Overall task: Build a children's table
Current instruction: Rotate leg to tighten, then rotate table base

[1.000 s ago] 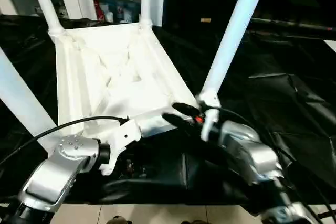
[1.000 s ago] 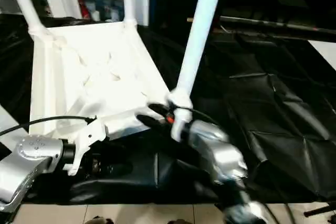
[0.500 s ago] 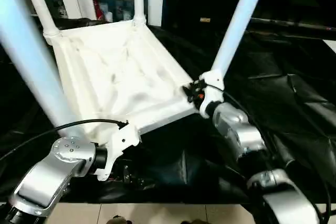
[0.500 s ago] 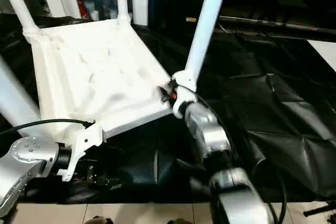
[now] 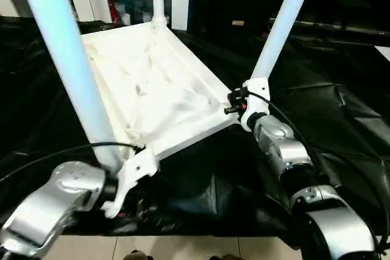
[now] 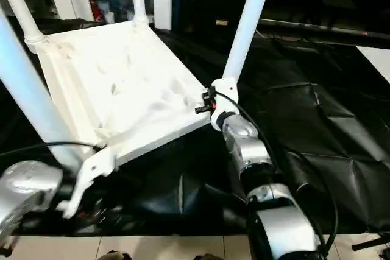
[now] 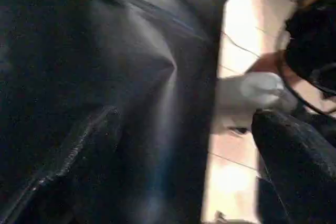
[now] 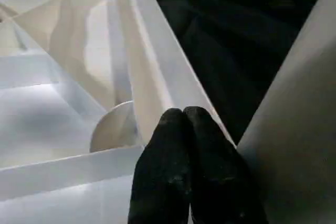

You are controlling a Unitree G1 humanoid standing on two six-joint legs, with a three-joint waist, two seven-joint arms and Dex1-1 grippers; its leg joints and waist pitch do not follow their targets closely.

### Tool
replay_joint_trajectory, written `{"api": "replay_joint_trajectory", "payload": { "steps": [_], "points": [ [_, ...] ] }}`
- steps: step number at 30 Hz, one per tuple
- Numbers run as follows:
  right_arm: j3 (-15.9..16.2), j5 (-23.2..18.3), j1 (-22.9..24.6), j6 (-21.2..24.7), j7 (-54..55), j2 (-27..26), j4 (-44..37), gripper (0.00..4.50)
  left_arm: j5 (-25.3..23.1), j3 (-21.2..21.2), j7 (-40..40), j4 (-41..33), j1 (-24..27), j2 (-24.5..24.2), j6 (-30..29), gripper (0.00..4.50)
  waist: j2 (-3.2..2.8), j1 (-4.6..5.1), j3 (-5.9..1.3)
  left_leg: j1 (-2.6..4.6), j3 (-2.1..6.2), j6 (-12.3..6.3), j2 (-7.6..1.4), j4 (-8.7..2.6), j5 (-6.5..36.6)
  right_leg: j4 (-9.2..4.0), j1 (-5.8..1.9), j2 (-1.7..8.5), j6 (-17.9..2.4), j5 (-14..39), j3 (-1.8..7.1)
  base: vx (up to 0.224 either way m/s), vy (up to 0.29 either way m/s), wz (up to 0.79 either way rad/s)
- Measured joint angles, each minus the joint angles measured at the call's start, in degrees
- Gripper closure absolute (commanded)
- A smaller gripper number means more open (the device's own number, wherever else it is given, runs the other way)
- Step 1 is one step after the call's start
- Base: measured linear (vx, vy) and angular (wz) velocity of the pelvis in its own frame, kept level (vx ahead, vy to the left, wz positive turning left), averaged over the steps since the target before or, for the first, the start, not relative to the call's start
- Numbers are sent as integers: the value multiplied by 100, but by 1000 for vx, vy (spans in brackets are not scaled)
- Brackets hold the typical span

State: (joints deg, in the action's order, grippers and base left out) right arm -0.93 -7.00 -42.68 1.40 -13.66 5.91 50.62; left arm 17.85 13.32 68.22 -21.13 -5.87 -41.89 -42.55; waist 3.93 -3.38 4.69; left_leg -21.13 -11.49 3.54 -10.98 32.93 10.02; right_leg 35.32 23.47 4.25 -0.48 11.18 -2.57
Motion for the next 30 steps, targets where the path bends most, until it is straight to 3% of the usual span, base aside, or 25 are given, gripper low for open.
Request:
{"api": "replay_joint_trajectory", "payload": {
  "steps": [8, 11, 20, 25, 30],
  "points": [
    [101, 41, 79, -27, -666, 107, -116, 447, 408, -208, 477, -274, 312, -551, -125, 0, 7, 63, 4, 2, 1, 0, -3, -1, 1, 2, 2, -5, 0, 0, 1, 0, 0, 0],
    [224, 53, 382, -22, -957, 185, -366, 447, 648, -430, 630, -397, 566, -887, -215, 0, 24, 81, 15, -3, 0, 0, -4, -3, 1, 0, 8, -6, 1, 1, 1, 0, 0, 0],
    [352, -12, 1111, 220, -1517, 409, -1238, 447, 892, -1625, 1029, -433, 1286, -1755, -229, 0, 30, 118, 64, -1, 0, 1, -3, -3, 1, -3, 10, -7, 0, 0, 7, 0, 0, 0],
    [369, -9, 1402, 353, -1589, 482, -1559, 447, 814, -2459, 1219, 226, 1724, -2195, 14, 0, 37, 128, 71, -1, 0, 1, -4, -7, 1, -7, 11, -10, 1, 1, 8, 0, 0, 0],
    [377, 82, 1529, 452, -1599, 596, -1681, 447, 635, -3056, 1191, 1034, 1600, -2286, 419, 0, 41, 121, 76, 2, 0, 1, -4, -8, 1, -7, 11, -10, 0, 0, 9, 0, 0, 0]
  ]
}}
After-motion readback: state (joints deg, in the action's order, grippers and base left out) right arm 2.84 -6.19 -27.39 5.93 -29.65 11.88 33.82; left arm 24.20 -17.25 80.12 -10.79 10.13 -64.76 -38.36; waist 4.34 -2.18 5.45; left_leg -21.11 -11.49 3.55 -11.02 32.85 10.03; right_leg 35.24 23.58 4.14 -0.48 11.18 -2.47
